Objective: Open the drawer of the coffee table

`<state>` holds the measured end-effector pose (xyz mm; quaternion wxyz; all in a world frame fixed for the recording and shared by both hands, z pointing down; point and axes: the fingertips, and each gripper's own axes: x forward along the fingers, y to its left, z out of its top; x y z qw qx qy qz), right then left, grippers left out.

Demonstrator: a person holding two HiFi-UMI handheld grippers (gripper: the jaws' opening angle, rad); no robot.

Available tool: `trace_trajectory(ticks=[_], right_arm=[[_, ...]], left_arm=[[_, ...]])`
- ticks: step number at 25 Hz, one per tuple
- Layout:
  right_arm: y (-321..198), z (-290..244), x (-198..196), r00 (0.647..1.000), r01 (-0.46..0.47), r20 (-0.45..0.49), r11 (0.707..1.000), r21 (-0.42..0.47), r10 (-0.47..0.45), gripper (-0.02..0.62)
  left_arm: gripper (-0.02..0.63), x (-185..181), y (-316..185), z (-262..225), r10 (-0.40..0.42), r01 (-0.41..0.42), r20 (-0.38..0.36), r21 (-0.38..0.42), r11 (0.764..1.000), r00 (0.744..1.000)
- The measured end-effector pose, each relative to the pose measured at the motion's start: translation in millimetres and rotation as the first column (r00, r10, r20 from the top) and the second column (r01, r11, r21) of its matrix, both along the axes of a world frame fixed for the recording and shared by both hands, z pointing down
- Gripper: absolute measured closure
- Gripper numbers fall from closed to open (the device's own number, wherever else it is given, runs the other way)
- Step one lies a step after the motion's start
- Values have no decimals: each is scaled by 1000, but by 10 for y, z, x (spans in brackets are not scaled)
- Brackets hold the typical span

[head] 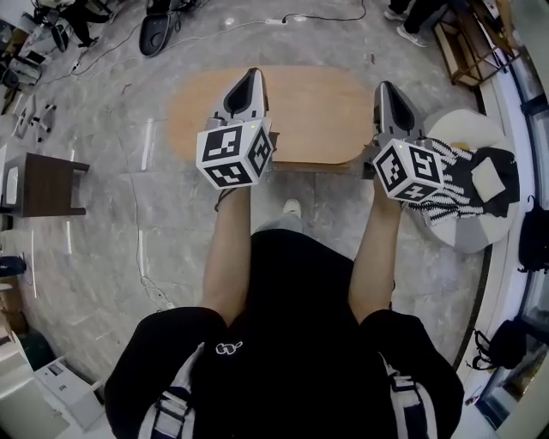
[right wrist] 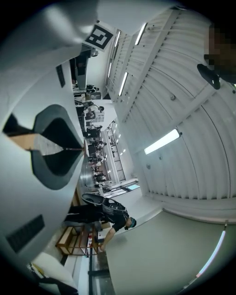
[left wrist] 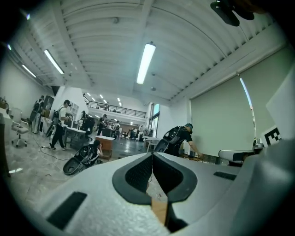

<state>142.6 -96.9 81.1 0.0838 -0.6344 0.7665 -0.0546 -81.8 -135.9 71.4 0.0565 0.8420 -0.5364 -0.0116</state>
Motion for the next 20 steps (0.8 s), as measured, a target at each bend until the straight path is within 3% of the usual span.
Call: trace_trajectory(ticks=[10,20], right_arm=[[-938,-113,-251,998,22,-62,1000,-17,-23,581],[-1210,-29,-262,996,-6,-85,999,-52,1,581]], left_arm=[[597,-82,-949,-5,25,-26,-43,-16,1000,999],[597,-108,-1304,136,50,-52,-53,-47,998,997]])
